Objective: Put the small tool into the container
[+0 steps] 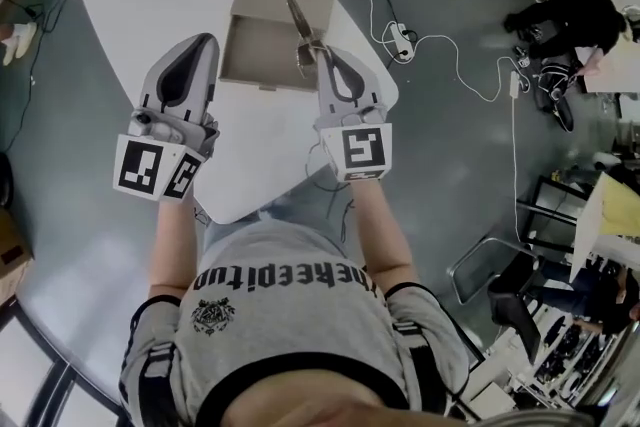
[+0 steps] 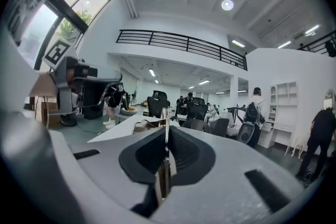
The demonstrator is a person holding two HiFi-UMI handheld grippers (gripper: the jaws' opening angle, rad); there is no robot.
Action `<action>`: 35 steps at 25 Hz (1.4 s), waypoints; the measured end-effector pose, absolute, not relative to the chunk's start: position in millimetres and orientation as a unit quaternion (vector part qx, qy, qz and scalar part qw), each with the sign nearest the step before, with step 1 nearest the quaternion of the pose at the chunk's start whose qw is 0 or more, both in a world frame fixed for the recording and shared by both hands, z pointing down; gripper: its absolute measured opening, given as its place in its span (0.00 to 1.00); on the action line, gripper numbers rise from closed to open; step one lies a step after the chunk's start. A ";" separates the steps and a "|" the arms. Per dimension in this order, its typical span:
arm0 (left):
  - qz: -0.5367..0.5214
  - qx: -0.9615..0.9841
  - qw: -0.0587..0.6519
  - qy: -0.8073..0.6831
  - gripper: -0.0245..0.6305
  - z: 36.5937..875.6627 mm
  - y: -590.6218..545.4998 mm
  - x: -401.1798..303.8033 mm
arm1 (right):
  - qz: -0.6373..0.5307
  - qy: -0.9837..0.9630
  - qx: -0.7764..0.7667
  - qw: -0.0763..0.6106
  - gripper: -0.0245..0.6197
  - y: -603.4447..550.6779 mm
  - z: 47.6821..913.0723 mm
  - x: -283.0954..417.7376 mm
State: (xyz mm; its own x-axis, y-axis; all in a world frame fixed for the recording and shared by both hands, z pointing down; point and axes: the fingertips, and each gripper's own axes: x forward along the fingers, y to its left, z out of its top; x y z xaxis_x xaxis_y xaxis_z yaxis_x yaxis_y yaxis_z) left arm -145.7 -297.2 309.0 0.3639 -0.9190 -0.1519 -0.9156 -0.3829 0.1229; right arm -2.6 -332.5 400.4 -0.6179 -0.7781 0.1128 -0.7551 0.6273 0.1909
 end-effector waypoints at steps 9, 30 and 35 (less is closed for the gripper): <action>-0.096 0.820 0.021 -0.563 0.06 328.8 -316.8 -170.1 | -0.113 -0.897 0.380 0.195 0.04 -361.9 464.5 -38.6; -0.079 0.799 0.037 -0.595 0.06 347.6 -317.0 -204.7 | -0.188 -0.862 0.263 0.391 0.04 -386.6 591.9 -75.2; -0.077 0.793 0.038 -0.603 0.06 346.5 -311.1 -212.8 | -0.197 -0.853 0.248 0.415 0.04 -387.9 604.4 -81.7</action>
State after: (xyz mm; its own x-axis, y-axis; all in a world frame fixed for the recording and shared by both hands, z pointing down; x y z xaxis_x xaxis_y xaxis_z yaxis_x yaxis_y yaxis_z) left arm -212.8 -311.1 346.5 0.2611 -0.9623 -0.0756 -0.9505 -0.2700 0.1538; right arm -81.7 -387.9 604.4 -0.5327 -0.5865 0.6101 -0.2593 0.7993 0.5420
